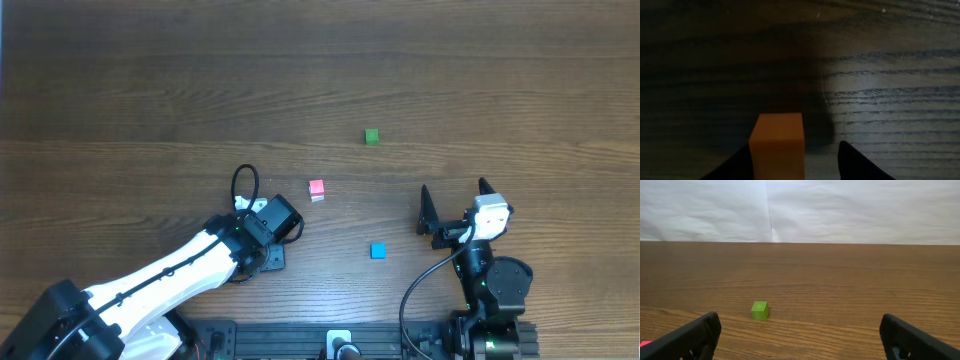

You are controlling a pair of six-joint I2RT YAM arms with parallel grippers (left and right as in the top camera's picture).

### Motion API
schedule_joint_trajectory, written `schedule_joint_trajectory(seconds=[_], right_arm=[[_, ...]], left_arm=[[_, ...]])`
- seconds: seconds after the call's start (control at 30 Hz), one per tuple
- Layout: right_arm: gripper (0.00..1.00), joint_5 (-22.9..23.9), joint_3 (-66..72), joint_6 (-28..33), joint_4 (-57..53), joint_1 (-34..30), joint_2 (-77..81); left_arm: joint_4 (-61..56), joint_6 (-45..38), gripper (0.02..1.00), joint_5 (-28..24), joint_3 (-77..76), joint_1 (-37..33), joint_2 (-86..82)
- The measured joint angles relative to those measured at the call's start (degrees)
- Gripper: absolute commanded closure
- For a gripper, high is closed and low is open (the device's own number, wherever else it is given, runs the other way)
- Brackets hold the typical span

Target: Stack Cubes

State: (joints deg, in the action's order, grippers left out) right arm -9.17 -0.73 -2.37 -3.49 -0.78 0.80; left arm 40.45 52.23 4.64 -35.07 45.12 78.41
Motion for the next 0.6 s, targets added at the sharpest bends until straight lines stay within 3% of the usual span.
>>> schedule_joint_trajectory(seconds=[0.6], right_arm=[[0.009,0.0,0.0,0.02,0.0,0.0,0.0]], left_arm=[[0.02,-0.17,0.577,0.81,0.0,0.0,0.0]])
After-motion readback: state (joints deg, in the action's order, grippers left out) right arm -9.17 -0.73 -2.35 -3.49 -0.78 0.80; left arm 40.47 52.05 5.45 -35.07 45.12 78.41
